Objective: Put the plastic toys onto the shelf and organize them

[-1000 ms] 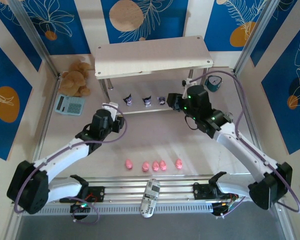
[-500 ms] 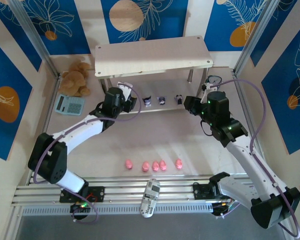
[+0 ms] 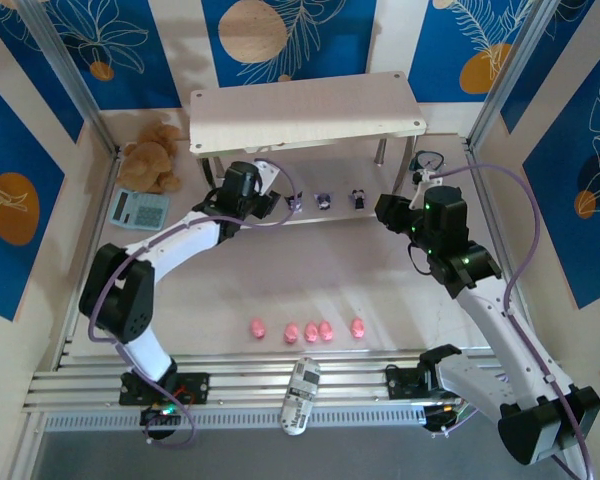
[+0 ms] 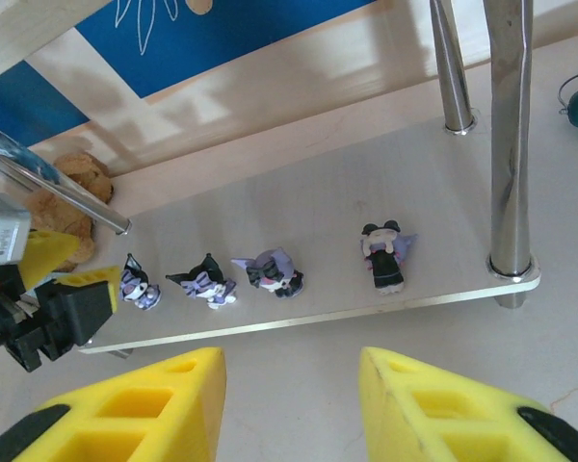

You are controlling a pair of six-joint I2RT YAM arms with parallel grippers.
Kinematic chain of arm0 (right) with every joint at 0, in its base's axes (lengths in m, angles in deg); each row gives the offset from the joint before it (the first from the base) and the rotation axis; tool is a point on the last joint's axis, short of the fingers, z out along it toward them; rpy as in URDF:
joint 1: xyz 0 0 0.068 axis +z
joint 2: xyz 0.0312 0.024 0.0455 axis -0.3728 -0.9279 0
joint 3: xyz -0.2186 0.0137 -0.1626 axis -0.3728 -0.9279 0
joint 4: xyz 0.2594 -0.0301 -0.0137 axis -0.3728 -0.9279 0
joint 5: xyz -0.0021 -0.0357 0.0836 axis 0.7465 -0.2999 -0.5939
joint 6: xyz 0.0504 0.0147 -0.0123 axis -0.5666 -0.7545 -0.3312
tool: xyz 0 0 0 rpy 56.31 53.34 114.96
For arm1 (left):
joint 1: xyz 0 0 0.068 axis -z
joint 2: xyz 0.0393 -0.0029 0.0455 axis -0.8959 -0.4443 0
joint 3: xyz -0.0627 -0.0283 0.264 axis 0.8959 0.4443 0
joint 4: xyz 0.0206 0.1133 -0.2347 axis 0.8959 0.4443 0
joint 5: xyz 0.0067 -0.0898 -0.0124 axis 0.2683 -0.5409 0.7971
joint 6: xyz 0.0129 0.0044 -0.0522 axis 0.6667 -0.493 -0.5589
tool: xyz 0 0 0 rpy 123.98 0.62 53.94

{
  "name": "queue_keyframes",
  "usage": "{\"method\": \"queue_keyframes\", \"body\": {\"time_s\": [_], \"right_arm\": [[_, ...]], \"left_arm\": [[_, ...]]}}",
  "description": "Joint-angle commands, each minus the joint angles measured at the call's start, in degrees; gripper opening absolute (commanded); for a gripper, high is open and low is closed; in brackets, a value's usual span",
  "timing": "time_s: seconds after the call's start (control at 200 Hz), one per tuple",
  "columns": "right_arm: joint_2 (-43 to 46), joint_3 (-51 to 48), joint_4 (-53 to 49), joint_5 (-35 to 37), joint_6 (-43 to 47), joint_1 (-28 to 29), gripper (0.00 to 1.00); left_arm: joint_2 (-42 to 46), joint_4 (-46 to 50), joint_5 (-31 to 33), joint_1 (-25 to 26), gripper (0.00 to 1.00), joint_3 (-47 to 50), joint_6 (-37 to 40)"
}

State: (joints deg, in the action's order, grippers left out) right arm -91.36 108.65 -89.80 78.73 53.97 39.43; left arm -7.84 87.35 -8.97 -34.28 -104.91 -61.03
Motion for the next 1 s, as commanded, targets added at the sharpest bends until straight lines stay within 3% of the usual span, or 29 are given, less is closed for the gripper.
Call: {"method": "queue_keyframes", "body": {"time_s": [0.0, 0.45, 0.995], "right_arm": [[1.0, -0.7, 0.8, -1.4, -0.1, -0.3, 0.42], [1.1, -1.3, 1.2, -1.8, -0.5, -0.8, 0.42], [1.0, -1.7, 2.0, -2.4, -1.2, -1.4, 0.42]], "left_arm": [[-1.3, 1.2, -1.0, -1.2, 0.69, -2.8, 1.4], [-6.1, 4.2, 1.1, -1.8, 0.68, -8.1, 0.2], [-8.0, 3.5, 0.7, -2.5, 0.67, -7.3, 0.4]]}}
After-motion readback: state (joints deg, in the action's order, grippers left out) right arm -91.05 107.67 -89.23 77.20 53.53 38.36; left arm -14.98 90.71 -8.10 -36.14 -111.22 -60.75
